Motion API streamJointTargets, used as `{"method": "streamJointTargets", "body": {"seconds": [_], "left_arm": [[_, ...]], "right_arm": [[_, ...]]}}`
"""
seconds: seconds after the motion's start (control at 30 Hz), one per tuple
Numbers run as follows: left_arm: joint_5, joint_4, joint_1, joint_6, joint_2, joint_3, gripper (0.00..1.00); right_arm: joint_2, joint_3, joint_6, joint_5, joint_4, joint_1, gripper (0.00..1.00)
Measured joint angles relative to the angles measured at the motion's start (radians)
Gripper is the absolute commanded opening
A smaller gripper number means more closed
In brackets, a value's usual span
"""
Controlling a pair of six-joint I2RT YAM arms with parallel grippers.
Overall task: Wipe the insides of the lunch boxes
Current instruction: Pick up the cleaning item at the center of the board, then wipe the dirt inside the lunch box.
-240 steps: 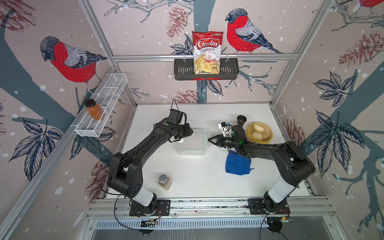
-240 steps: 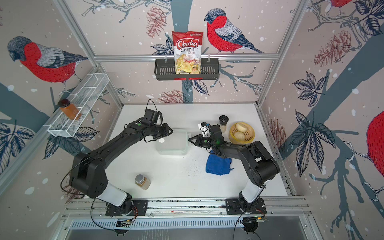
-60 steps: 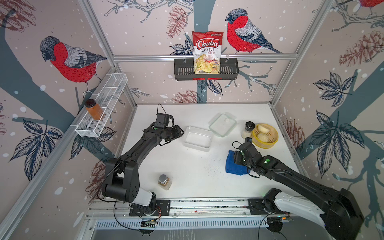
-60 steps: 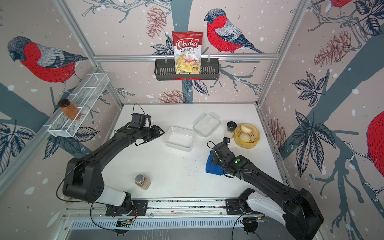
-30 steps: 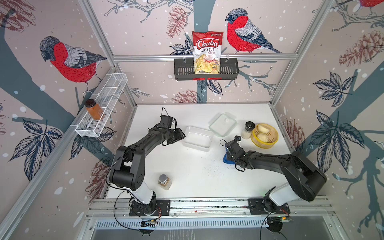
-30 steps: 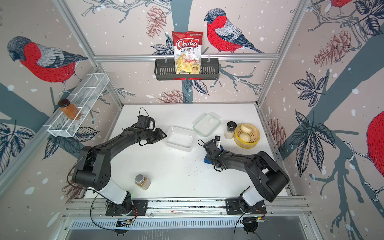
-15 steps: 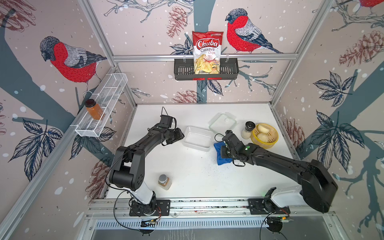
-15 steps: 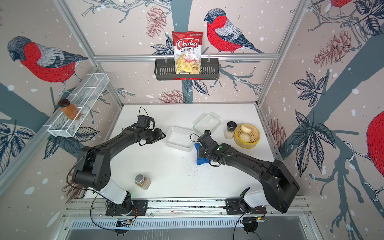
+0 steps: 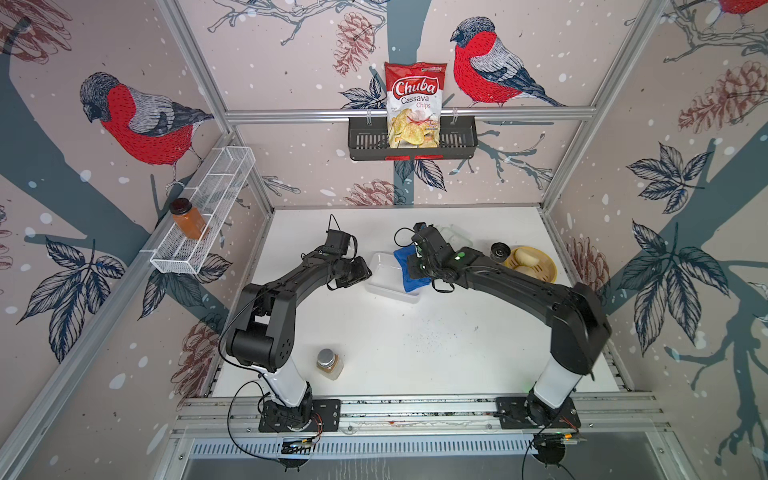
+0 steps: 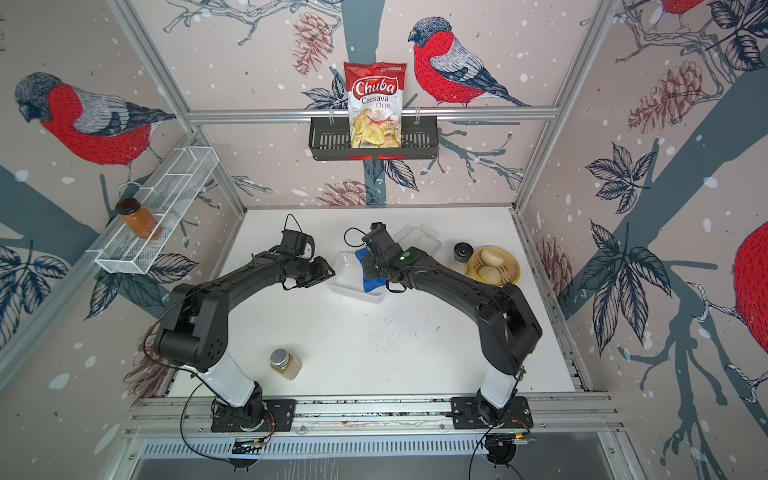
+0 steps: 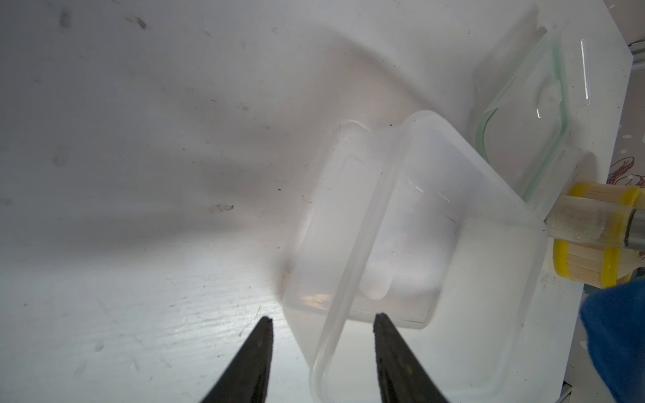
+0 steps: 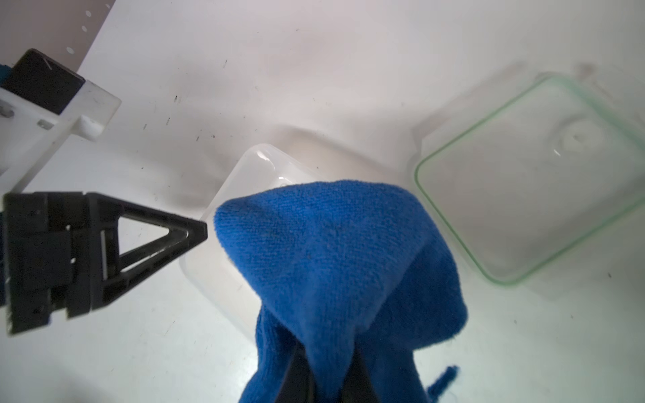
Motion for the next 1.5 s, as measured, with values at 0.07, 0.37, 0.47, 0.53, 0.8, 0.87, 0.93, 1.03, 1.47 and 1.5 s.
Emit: {"method": "streamJointTargets", "body": {"seconds": [0.07, 0.37, 0.47, 0.53, 0.8, 0.87, 0.93, 1.03, 1.47, 1.5], "left_arm": [[0.0, 0.0, -0.005, 0.0, 0.01, 0.004, 0.43], [0.007, 0.003, -0.013, 0.0, 0.047, 0.01, 0.37], [0.007, 0.003, -0.019, 0.0, 0.053, 0.02, 0.28], [0.006, 0.002, -0.021, 0.0, 0.058, 0.025, 0.12], [-0.008, -0.008, -0.032, -0.001, 0.068, 0.029, 0.0], [-0.022, -0.008, -0.033, -0.002, 0.065, 0.029, 0.0], [-0.034, -0.008, -0.033, -0.008, 0.056, 0.027, 0.0], [-0.06, -0.027, -0.034, -0.008, 0.035, 0.023, 0.0], [-0.238, -0.141, -0.071, 0.031, -0.034, 0.022, 0.0], [-0.248, -0.142, -0.074, 0.037, -0.033, 0.019, 0.0]], "right_arm": [[0.073, 0.064, -0.023, -0.003, 0.003, 0.001, 0.0], [0.36, 0.28, -0.078, -0.063, -0.01, 0.007, 0.0], [0.418, 0.317, -0.088, -0.096, -0.01, 0.01, 0.0], [0.454, 0.343, -0.085, -0.119, -0.01, 0.01, 0.0], [0.597, 0.517, -0.066, -0.201, -0.039, 0.023, 0.0], [0.628, 0.555, -0.062, -0.22, -0.047, 0.02, 0.0], [0.646, 0.58, -0.058, -0.238, -0.051, 0.016, 0.0], [0.655, 0.586, -0.04, -0.249, -0.048, 0.011, 0.0], [0.533, 0.363, -0.014, -0.287, 0.023, -0.045, 0.0], [0.521, 0.348, -0.014, -0.275, 0.02, -0.047, 0.0]]}}
